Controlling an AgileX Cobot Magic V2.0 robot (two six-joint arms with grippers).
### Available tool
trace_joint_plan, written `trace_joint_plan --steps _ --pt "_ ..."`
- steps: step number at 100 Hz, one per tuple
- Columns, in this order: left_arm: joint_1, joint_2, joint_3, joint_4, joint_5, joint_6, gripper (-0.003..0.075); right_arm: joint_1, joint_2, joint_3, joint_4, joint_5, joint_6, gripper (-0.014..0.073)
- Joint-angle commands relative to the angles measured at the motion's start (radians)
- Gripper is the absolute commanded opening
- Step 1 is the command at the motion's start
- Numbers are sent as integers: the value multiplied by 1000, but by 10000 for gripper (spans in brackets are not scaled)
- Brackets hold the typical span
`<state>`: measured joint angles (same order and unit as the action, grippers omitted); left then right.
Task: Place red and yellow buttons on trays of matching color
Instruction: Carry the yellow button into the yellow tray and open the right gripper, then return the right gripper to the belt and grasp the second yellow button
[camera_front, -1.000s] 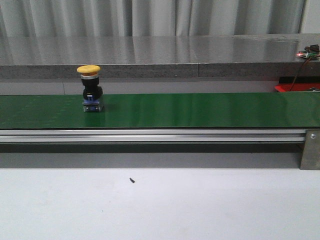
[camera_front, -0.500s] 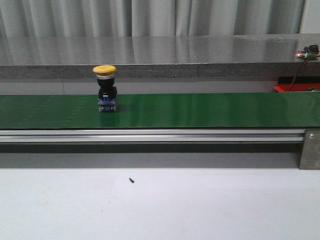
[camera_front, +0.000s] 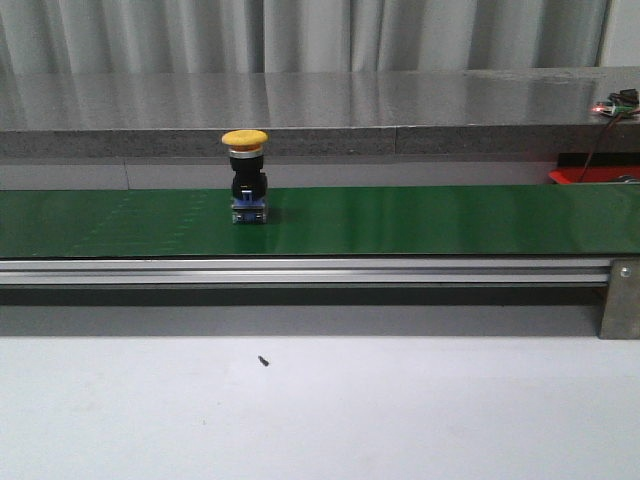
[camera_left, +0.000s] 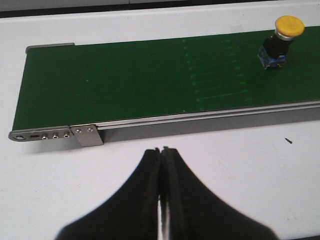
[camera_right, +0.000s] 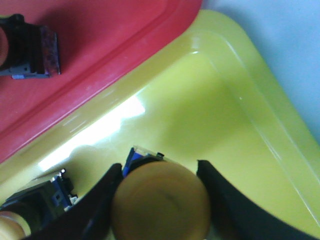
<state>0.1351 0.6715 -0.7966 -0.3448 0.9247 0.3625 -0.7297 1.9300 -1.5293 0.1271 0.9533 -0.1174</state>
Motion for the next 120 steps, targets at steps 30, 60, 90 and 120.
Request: trace_joint_plan --steps 30,60,90,120 --pt "-7 2 -25 -24 -61 -3 -20 -3 -11 -24 -29 -37 -1 267" --pt "-7 2 -25 -24 -61 -3 -20 -3 -11 -24 -30 -34 -1 542" --pt "-7 2 -25 -24 -61 -3 -20 -3 -84 -24 -20 -62 -1 542" --pt "-7 2 -25 -24 -61 -3 -20 31 -217 -24 103 -56 -1 540"
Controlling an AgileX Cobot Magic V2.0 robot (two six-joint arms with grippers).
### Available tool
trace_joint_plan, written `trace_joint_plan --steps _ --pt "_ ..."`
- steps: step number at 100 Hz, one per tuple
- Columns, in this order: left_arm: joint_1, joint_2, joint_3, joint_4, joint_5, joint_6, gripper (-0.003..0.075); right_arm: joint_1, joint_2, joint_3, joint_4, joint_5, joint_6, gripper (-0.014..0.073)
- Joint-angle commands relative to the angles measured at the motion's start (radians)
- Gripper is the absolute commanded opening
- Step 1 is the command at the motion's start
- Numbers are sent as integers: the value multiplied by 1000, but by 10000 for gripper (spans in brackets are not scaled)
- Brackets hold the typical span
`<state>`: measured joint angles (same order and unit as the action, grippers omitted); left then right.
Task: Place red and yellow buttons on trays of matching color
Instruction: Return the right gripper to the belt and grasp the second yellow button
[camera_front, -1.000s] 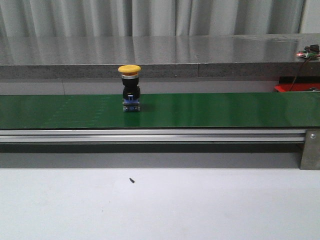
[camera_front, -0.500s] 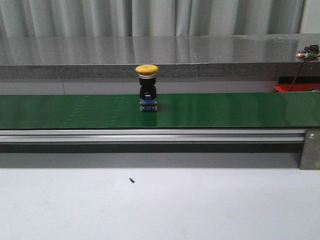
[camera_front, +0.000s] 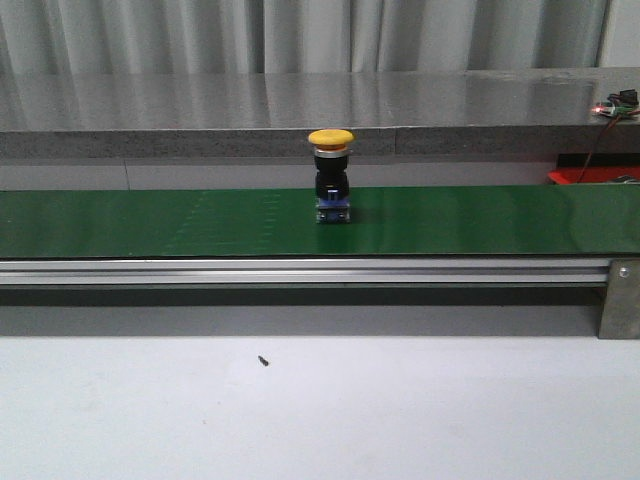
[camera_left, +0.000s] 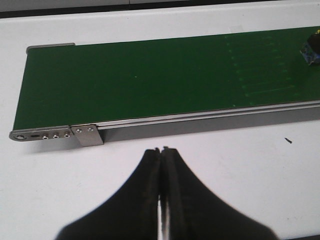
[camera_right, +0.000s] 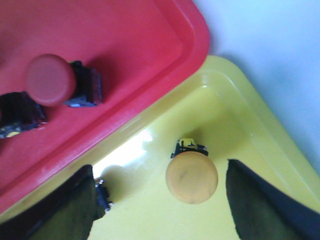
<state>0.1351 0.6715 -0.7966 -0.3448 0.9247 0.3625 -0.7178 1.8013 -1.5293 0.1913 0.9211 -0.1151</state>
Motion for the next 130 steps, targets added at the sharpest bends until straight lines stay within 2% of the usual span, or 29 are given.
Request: trace_joint_plan --steps 1,19,54,73,111,130 --pt "-7 2 -25 -24 -61 -3 -20 26 -92 -24 39 -24 -5 540" --pt "-7 2 -25 -24 -61 -3 -20 145 -160 -24 11 -19 -14 540" --pt "-7 2 -25 -24 -61 -3 -20 485 -251 -24 -140 17 -14 540" --pt "-7 2 -25 -24 -61 -3 -20 640 -292 -24 -173 34 -14 540" --pt "-7 2 -25 -24 -61 -3 -20 803 -370 -19 -164 46 -14 540" --pt "-7 2 -25 -24 -61 -3 -20 853 -423 101 -126 -43 -22 540"
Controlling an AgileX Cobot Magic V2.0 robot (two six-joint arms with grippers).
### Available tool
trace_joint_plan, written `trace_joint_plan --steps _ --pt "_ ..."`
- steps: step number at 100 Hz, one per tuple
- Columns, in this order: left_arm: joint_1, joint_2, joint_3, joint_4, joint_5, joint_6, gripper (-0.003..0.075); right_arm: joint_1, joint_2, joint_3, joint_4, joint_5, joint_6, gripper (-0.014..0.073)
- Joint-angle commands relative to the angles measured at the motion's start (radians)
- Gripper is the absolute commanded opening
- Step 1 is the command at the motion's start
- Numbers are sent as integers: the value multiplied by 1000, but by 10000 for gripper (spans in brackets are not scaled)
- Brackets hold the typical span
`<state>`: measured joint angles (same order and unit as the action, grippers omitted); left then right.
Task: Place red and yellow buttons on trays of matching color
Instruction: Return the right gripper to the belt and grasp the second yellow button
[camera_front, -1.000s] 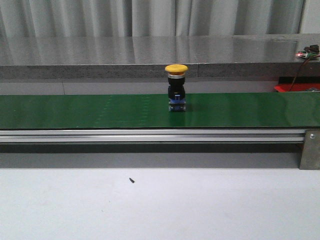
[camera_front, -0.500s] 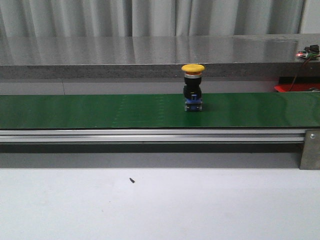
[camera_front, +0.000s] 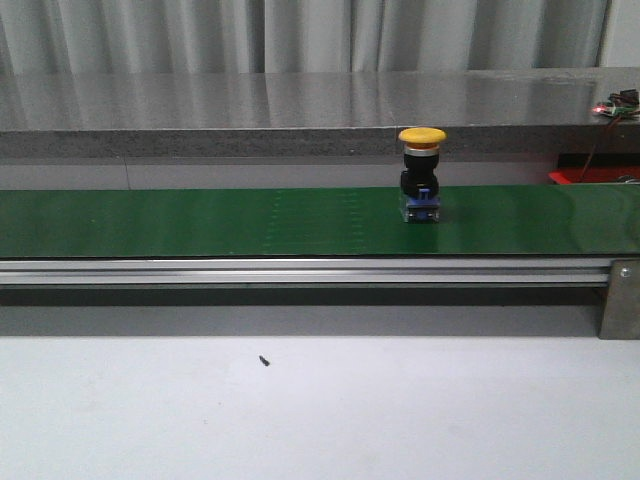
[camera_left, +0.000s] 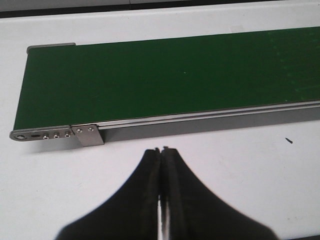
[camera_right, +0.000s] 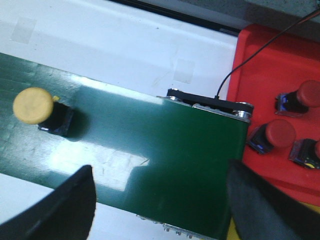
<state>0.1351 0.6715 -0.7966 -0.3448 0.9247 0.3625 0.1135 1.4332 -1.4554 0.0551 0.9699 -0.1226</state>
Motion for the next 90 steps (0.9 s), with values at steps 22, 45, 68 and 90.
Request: trace_joint_plan --steps 22,45,68,90 --pt "-7 2 -25 -24 -61 -3 -20 129 -51 184 11 -223 -1 540" --pt "-7 2 -25 -24 -61 -3 -20 194 39 190 11 -291 112 540" --pt "-7 2 -25 -24 -61 -3 -20 201 128 189 11 -360 172 540" --pt "-7 2 -25 -24 -61 -3 -20 187 202 189 8 -468 180 540"
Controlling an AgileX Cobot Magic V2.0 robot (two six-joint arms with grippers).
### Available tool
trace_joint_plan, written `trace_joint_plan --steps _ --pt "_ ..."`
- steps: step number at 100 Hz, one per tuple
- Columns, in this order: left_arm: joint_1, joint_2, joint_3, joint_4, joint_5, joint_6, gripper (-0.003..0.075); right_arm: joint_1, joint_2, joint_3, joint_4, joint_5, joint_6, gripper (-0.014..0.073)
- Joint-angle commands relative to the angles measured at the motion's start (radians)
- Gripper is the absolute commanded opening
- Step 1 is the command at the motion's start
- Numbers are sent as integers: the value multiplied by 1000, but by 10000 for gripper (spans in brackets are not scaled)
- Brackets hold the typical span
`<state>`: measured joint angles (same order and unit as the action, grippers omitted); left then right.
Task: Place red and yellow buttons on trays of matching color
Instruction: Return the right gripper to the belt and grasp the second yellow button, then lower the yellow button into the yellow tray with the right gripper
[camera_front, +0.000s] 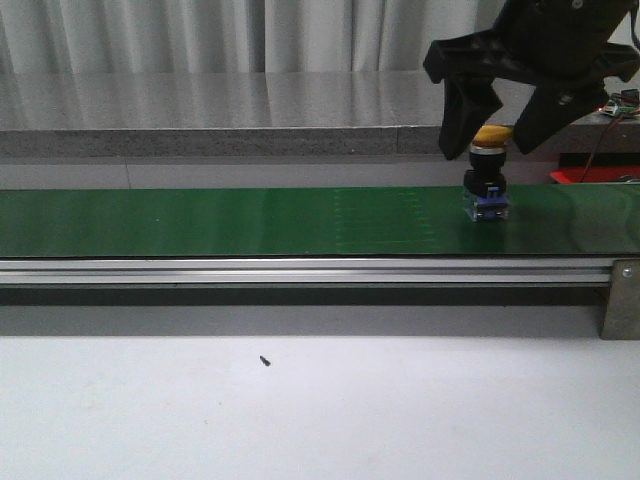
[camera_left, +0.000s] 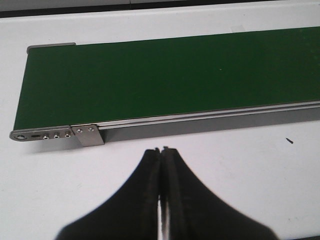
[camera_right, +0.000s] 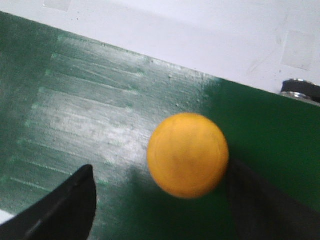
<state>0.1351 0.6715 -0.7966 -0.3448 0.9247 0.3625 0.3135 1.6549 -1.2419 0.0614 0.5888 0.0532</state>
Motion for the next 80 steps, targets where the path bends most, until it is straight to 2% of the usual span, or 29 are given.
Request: trace_joint_plan --steps 1,13,18,35,42,62,80 --pt "-7 2 -25 -24 -61 -3 -20 -14 -16 -25 2 -89 7 540" --pt "-7 2 -25 -24 -61 -3 -20 -40 3 -25 -24 -107 36 534" --pt "-7 2 -25 -24 -61 -3 -20 -47 4 -25 -33 -118 38 496" --pt "-7 2 -25 -24 -61 -3 -20 -67 4 -25 -50 -112 44 187" --pt "-7 2 -25 -24 -61 -3 -20 -71 4 -25 -51 -100 51 108" --pt "-7 2 -25 -24 -61 -3 -20 -72 -46 -17 -61 -56 67 99" --pt "-7 2 -25 -24 -61 -3 -20 -123 -165 68 -61 -52 99 99"
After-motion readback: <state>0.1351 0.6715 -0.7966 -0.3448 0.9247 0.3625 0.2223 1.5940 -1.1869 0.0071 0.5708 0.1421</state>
